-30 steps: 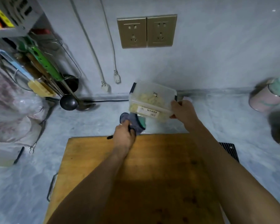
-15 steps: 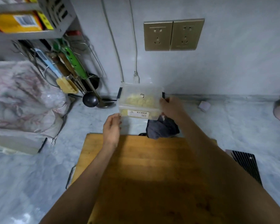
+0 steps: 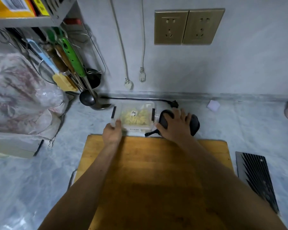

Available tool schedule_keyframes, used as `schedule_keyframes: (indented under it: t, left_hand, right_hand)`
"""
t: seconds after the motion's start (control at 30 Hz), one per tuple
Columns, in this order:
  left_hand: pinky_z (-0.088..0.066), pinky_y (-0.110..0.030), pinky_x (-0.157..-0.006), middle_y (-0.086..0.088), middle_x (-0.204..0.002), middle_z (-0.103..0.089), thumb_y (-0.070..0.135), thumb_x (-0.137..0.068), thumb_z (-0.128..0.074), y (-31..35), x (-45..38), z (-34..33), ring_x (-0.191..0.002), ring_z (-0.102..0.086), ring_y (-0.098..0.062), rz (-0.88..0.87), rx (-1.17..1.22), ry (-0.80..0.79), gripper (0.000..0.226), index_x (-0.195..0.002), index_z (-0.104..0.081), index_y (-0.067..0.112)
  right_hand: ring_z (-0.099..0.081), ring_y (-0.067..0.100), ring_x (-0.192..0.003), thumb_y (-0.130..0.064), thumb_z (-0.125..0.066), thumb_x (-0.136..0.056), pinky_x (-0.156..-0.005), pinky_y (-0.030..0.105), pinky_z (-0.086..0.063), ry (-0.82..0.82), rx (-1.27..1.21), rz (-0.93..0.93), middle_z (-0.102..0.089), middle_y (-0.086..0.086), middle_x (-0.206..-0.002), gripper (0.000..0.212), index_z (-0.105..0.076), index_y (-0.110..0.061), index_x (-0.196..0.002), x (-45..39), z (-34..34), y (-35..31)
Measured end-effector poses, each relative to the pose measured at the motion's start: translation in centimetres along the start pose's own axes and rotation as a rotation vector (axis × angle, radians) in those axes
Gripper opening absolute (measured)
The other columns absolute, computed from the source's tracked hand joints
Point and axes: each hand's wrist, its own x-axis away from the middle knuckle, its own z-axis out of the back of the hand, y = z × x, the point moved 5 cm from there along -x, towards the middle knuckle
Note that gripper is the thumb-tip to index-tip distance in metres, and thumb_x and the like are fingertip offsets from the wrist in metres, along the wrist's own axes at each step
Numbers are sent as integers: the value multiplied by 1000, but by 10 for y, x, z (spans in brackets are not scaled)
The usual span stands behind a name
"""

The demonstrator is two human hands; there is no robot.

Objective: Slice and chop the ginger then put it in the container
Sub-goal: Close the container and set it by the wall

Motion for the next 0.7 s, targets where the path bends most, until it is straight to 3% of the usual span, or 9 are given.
schedule_keyframes:
  t: [0.07,0.17,0.27,0.33,0.37,0.5,0.57,0.63,0.7]
  left_hand:
    - [-42,-39,-98,-22,-134,-52,44,-99,-52,1,6,4,-124,-50,-37,-99,-49,75,57,-139,-44,4]
    - [-36,-43,-108,-19,-144,-40,30,-96,-58,25,30,1,-133,-36,-33,-520,-275,165,59,-147,-36,8]
    - [-34,-46,-113,-18,-147,-41,21,-91,-60,47,53,-37,-137,-34,-33,-779,-462,-38,55,-143,-45,12]
    - [-28,-44,-116,-20,-150,-39,22,-90,-59,57,67,-65,-141,-31,-36,-874,-603,-163,56,-143,-46,12]
    - [-26,-45,-116,-21,-151,-38,22,-90,-59,60,73,-76,-141,-31,-37,-925,-657,-202,56,-143,-47,13]
    - [-8,-49,-121,-13,-160,-23,33,-96,-52,65,98,-113,-149,-13,-34,-982,-826,-320,56,-149,-38,21]
    - [-1,-52,-120,-8,-161,-21,36,-99,-46,64,107,-126,-150,-8,-30,-994,-920,-316,52,-149,-38,25]
    - [-7,-49,-120,-6,-157,-30,36,-100,-42,57,117,-137,-148,-17,-28,-1009,-990,-342,48,-147,-40,25]
    - [-22,-44,-116,-7,-152,-38,37,-100,-39,43,125,-146,-140,-29,-27,-996,-1042,-387,50,-149,-36,25]
  right_hand:
    - [-9,44,-150,-70,-33,-96,-119,64,0,-35,-38,-131,-14,16,-164,71,-33,-28,-153,3,-11,19]
    - [-24,47,-143,-60,-39,-99,-118,63,-14,-20,-134,-367,-26,24,-157,67,-31,-24,-154,14,-27,11]
    - [-30,44,-139,-53,-20,-98,-115,60,-15,5,-41,-19,-34,21,-154,63,-44,-24,-148,20,-36,-28]
    - [-32,40,-137,-46,-26,-100,-115,54,-17,3,-12,112,-37,15,-151,53,-51,-29,-143,18,-33,-7]
    - [-34,39,-136,-42,-33,-102,-115,53,-19,35,13,83,-38,15,-150,46,-52,-31,-143,15,-29,20]
    - [-40,45,-124,-32,-40,-104,-109,56,-29,205,23,-361,-44,23,-137,39,-54,-26,-141,24,-7,148]
    - [-45,47,-116,-24,-42,-104,-104,58,-33,220,-34,-535,-48,28,-126,34,-59,-18,-132,29,-7,164]
    - [-56,48,-99,-17,-53,-91,-92,63,-46,270,-33,-500,-57,32,-110,29,-67,-10,-115,29,-10,140]
    - [-59,46,-101,-22,-57,-89,-93,60,-48,259,7,-263,-60,29,-115,33,-69,-13,-118,26,-14,99]
